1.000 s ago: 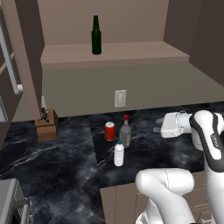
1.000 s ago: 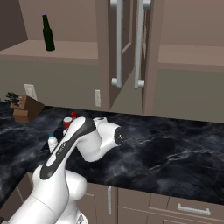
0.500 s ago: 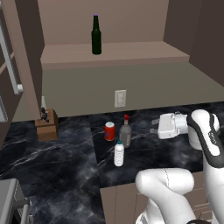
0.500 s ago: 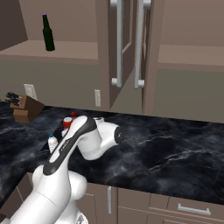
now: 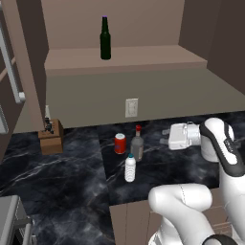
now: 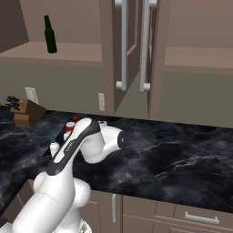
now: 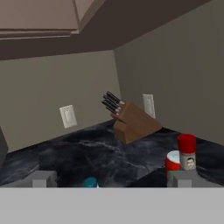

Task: Sort all alcoholic drinks to one cabinet, and non-alcoholic drinks to the other.

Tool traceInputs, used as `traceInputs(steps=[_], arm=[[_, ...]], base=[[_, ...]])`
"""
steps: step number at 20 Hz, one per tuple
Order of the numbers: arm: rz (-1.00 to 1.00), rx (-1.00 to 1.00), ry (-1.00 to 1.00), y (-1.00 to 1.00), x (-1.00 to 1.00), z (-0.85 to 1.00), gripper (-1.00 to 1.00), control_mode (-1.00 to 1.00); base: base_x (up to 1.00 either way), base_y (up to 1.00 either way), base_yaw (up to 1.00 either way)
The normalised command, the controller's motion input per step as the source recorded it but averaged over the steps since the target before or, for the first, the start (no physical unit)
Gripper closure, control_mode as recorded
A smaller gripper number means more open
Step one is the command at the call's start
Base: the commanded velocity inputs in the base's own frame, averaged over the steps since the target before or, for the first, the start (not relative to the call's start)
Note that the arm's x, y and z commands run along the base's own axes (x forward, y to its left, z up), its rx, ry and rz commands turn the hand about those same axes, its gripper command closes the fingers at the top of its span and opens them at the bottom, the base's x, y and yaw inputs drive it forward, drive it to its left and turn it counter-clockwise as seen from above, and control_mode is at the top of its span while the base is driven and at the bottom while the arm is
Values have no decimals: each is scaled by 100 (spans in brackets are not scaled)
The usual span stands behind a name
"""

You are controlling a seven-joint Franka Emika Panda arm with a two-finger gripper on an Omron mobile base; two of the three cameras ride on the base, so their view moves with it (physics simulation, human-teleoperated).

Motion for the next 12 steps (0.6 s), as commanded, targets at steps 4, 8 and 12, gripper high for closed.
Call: traceInputs(steps=[4,8,12], arm=[[0,2,0,6,13,-2,-100,-100],[0,2,0,6,13,-5,-100,-100],[0,1,0,7,8,-7,-100,-100]], base=[[0,0,0],[0,0,0],[0,0,0]])
